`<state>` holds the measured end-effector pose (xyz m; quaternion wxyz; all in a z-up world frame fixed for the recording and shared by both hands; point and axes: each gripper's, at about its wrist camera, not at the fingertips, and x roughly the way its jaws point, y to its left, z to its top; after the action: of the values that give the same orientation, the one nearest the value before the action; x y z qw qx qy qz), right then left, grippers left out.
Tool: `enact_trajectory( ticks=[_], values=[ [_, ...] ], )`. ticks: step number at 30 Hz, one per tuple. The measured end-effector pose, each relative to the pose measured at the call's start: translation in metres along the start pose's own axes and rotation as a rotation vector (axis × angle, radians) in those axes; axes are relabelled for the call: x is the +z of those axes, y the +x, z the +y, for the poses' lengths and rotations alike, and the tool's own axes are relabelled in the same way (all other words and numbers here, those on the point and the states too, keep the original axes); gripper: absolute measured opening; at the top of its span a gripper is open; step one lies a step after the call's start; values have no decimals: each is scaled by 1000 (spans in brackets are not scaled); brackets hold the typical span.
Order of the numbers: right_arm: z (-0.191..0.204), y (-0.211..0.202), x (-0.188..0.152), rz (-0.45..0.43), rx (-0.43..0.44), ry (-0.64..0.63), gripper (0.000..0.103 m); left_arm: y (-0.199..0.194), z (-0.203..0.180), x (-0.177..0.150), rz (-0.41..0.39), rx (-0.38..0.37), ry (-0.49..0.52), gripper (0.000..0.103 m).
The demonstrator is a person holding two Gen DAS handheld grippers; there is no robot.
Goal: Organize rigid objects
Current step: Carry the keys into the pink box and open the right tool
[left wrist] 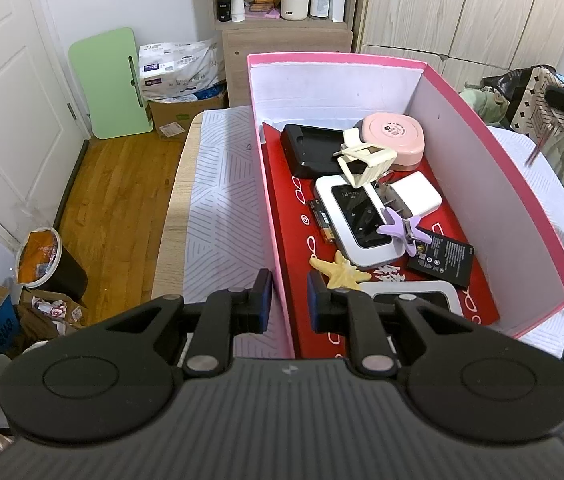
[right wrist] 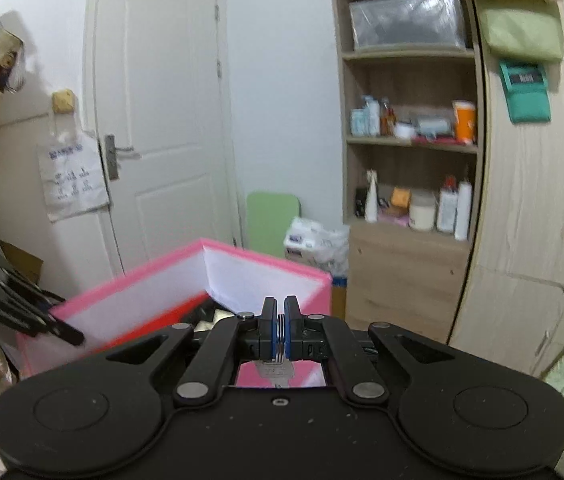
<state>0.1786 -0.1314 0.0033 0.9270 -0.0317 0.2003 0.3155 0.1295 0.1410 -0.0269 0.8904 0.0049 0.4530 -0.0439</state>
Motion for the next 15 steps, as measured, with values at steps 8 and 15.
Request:
enact_trajectory(
  ticks=[8,15],
  values=[
    [26,2,32,-17,153,25,4,0,1,-1,-6,-4,-9,17],
    [56,50,27,120,292,81,4,0,5,-2,-9,-17,-16,17]
  ],
)
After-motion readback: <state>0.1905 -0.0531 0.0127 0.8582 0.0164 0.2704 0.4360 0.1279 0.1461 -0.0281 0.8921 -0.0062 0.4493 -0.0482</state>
